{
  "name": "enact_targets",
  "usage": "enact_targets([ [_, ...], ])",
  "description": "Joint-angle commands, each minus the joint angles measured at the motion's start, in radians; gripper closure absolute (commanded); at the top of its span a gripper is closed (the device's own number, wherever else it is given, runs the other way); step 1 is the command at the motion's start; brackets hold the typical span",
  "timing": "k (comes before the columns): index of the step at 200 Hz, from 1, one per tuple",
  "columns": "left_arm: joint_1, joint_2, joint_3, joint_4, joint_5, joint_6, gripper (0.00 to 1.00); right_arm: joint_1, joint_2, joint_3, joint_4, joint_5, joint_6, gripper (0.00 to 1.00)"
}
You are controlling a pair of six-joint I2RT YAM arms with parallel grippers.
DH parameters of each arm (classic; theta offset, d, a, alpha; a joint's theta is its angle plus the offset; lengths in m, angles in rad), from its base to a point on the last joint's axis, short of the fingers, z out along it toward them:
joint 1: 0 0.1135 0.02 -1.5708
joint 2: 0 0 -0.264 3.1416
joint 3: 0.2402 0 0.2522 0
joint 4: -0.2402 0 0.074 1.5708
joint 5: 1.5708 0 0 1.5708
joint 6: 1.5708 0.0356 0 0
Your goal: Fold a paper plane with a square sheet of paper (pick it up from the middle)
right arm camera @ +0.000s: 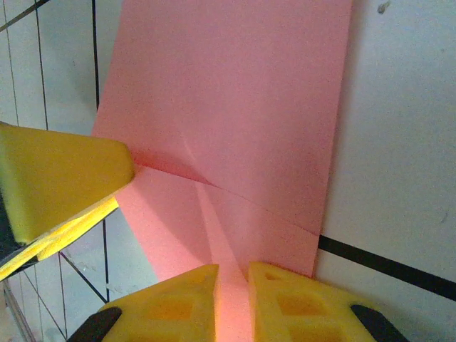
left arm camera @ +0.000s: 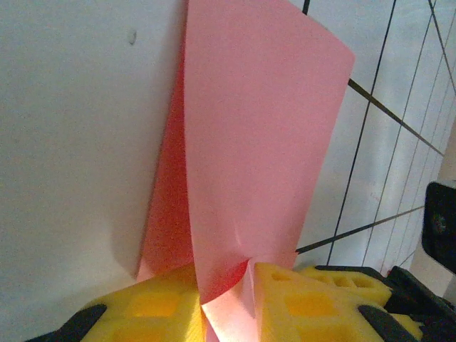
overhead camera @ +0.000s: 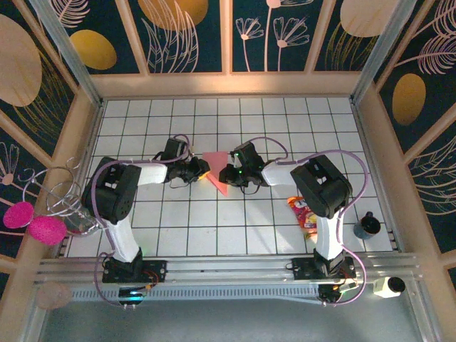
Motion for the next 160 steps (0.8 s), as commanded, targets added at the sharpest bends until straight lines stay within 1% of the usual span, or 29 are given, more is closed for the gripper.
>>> enact_targets([
  [1, 0.009, 0.015, 0.025, -0.035, 0.001, 0.037, 0.78, -0.009, -0.009, -0.025, -0.035, 0.033, -0.023, 0.8],
  [77, 0.02, 0.037, 0.048, -0.035, -0.001, 0.041, 0.83, -0.009, -0.006, -0.003, -0.063, 0.053, -0.065, 0.79],
  [89, 0.021, 0.04, 0.052, -0.036, 0.0, 0.044, 0.85, -0.009, -0.005, -0.002, -0.066, 0.056, -0.068, 0.79],
  [114, 0.022, 0.036, 0.053, -0.038, -0.002, 0.038, 0.94, -0.009, -0.015, 0.006, -0.076, 0.068, -0.086, 0.79],
  [121, 0.022, 0.031, 0.05, -0.036, -0.004, 0.034, 0.95, -0.008, -0.027, 0.007, -0.076, 0.076, -0.093, 0.79],
  [141, 0.022, 0.005, 0.041, -0.039, -0.018, 0.017, 0.95, 0.0, -0.082, 0.011, -0.079, 0.128, -0.127, 0.76],
  [160, 0.02, -0.024, 0.027, -0.024, -0.033, -0.019, 0.95, 0.029, -0.133, 0.017, -0.102, 0.232, -0.169, 0.72],
])
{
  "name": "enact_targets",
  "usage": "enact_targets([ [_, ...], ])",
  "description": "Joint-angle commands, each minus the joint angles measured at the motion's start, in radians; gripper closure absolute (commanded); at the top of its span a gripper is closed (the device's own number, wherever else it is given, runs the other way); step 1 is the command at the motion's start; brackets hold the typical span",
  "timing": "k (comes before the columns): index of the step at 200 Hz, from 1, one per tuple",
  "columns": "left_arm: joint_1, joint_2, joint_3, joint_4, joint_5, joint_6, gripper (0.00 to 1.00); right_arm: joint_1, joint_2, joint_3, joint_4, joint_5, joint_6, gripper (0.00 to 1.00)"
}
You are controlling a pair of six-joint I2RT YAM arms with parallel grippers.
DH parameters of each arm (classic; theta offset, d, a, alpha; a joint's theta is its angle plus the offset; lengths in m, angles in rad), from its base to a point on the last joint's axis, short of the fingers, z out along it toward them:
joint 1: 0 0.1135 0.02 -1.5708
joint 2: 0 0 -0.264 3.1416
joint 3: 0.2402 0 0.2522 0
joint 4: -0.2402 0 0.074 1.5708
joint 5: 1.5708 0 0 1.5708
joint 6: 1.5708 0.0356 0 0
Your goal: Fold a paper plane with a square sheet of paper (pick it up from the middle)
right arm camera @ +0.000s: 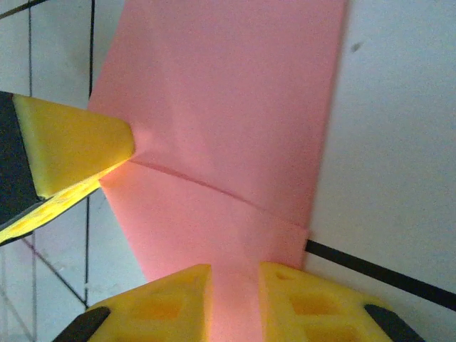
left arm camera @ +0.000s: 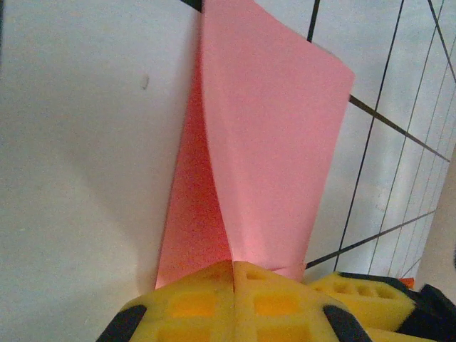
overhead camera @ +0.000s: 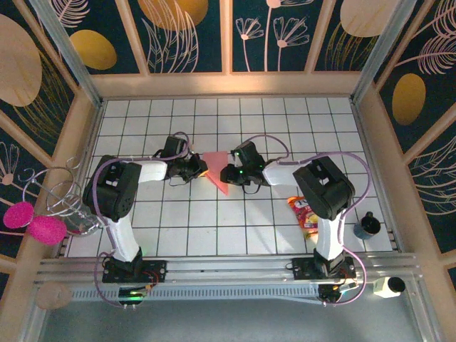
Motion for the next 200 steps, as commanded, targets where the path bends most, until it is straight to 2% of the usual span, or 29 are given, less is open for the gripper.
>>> enact_targets([
  [1, 0.007, -0.048, -0.008, -0.001, -0.025, -0.041, 0.95, 0.028, -0.094, 0.017, -0.053, 0.161, -0.078, 0.72],
  [45, -0.002, -0.107, -0.04, 0.04, -0.084, -0.141, 0.95, 0.171, -0.11, 0.048, -0.111, 0.507, -0.155, 0.66],
  [75, -0.01, -0.118, -0.03, 0.034, -0.097, -0.163, 0.95, 0.243, -0.041, 0.113, -0.151, 0.609, -0.202, 0.64],
  [116, -0.017, -0.117, -0.027, 0.035, -0.102, -0.177, 0.95, 0.27, 0.032, 0.173, -0.17, 0.64, -0.222, 0.63],
  [200, -0.022, -0.117, -0.019, 0.023, -0.102, -0.18, 0.95, 0.273, 0.074, 0.186, -0.175, 0.648, -0.224, 0.64],
])
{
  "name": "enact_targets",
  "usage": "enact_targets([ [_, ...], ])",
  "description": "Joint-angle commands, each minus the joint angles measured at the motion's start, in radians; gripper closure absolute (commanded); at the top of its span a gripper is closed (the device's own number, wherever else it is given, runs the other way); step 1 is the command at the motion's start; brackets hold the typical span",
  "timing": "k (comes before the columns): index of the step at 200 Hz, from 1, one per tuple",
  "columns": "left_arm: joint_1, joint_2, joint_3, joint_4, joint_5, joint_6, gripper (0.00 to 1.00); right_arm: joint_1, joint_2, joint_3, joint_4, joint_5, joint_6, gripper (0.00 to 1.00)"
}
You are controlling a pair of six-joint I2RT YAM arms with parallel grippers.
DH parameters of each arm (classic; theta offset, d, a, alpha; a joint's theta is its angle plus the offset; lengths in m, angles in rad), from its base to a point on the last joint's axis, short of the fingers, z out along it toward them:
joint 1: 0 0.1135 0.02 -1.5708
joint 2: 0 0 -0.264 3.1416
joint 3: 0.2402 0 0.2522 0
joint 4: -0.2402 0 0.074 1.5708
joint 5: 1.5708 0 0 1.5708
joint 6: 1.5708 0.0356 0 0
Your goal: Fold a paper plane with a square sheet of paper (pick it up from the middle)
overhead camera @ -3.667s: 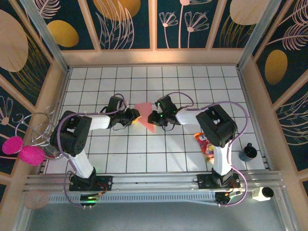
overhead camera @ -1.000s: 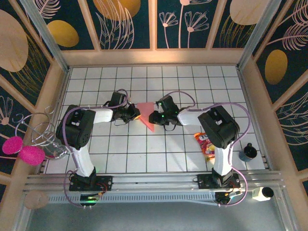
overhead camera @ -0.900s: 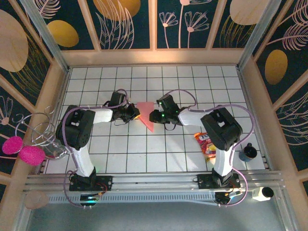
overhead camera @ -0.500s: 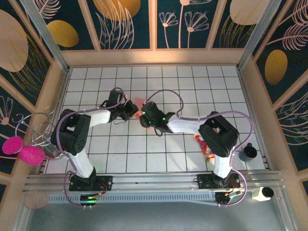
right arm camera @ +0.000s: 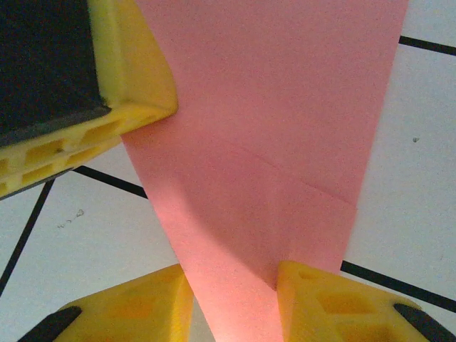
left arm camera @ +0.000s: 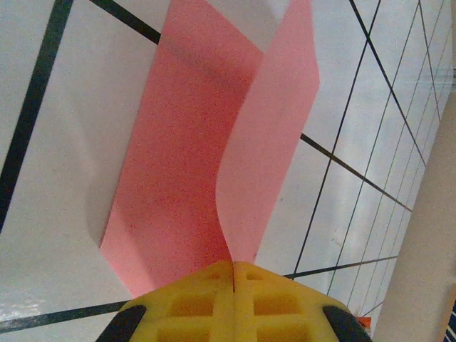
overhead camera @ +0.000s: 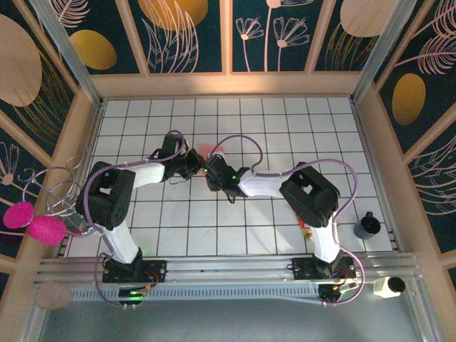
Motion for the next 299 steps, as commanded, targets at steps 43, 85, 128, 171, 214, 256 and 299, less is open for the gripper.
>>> enact_targets([
  [43, -0.006, -0.02, 0.014, -0.011, -0.006, -0.008, 0.94, 0.007, 0.017, 0.027, -0.046, 0.093, -0.01, 0.64],
  [85, -0.005, -0.013, 0.022, -0.037, -0.019, 0.003, 0.94, 0.013, 0.011, 0.024, -0.063, 0.158, -0.024, 0.67],
  [128, -0.005, 0.001, 0.035, -0.062, -0.027, 0.016, 0.94, 0.025, 0.011, 0.027, -0.076, 0.22, -0.059, 0.7],
  [171, -0.005, 0.007, 0.051, -0.074, -0.021, 0.019, 0.94, 0.033, 0.031, 0.042, -0.083, 0.257, -0.102, 0.7],
  [214, -0.006, 0.015, 0.069, -0.088, -0.018, 0.026, 0.93, 0.039, 0.043, 0.042, -0.078, 0.269, -0.15, 0.7],
  [256, -0.006, 0.019, 0.086, -0.11, -0.019, 0.036, 0.92, 0.051, 0.051, 0.04, -0.078, 0.262, -0.185, 0.79],
  [299, -0.005, 0.025, 0.113, -0.122, -0.021, 0.044, 0.87, 0.057, 0.045, 0.036, -0.087, 0.255, -0.195, 0.86],
])
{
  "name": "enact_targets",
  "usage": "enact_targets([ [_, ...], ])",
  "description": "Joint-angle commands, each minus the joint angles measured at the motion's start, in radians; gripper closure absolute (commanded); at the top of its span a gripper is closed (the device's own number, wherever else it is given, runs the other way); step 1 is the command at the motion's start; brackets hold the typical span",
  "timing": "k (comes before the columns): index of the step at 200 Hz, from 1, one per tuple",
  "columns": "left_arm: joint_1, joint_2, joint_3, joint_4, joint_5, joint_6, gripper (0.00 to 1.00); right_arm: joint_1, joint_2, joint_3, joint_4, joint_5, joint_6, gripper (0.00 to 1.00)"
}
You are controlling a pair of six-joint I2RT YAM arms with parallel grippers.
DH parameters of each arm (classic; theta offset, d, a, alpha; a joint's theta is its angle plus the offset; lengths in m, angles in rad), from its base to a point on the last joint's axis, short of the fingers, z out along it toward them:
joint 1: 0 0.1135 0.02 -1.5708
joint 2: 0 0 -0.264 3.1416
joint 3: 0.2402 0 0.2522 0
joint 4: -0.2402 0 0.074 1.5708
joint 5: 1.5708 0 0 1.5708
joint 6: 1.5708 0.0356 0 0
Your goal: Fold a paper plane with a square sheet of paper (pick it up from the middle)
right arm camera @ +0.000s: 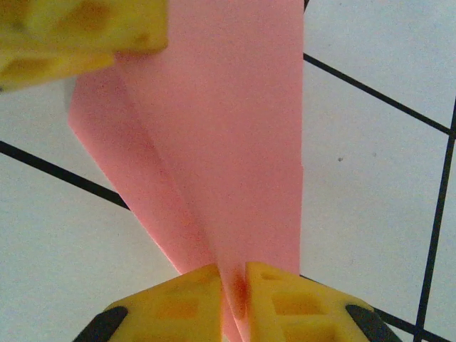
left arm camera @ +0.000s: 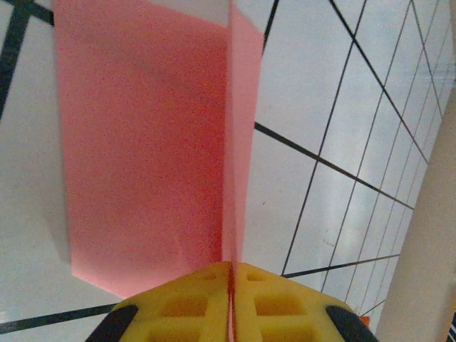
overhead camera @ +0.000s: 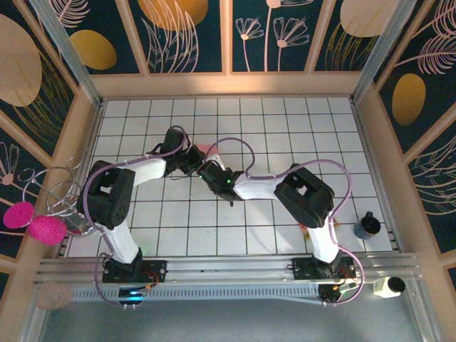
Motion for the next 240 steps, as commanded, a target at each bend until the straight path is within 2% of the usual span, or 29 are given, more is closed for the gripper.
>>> enact_targets([
  [1, 0.002, 0.015, 0.028, -0.032, -0.014, 0.018, 0.87, 0.009, 0.011, 0.014, -0.031, 0.022, -0.012, 0.86],
  [32, 0.004, -0.002, 0.049, -0.072, -0.047, 0.045, 0.76, 0.004, -0.012, 0.0, -0.032, -0.051, 0.004, 0.91],
  [93, 0.059, -0.072, 0.031, -0.082, -0.096, 0.067, 0.59, -0.057, -0.066, -0.052, -0.008, -0.308, 0.054, 0.97],
  [143, 0.076, -0.198, -0.05, -0.05, -0.16, 0.084, 0.54, -0.132, -0.113, -0.075, -0.012, -0.519, 0.095, 1.0],
  [167, 0.076, -0.24, -0.125, 0.031, -0.135, 0.072, 0.53, -0.172, -0.123, -0.082, -0.009, -0.635, 0.119, 1.0],
  [191, 0.073, -0.26, -0.222, 0.162, -0.056, 0.025, 0.53, -0.206, -0.128, -0.092, 0.008, -0.749, 0.145, 1.0],
  [218, 0.048, -0.24, -0.314, 0.32, 0.033, -0.043, 0.53, -0.234, -0.124, -0.104, 0.04, -0.844, 0.164, 1.0],
  [240, 0.013, -0.202, -0.346, 0.399, 0.063, -0.079, 0.53, -0.251, -0.114, -0.107, 0.056, -0.898, 0.176, 1.0],
])
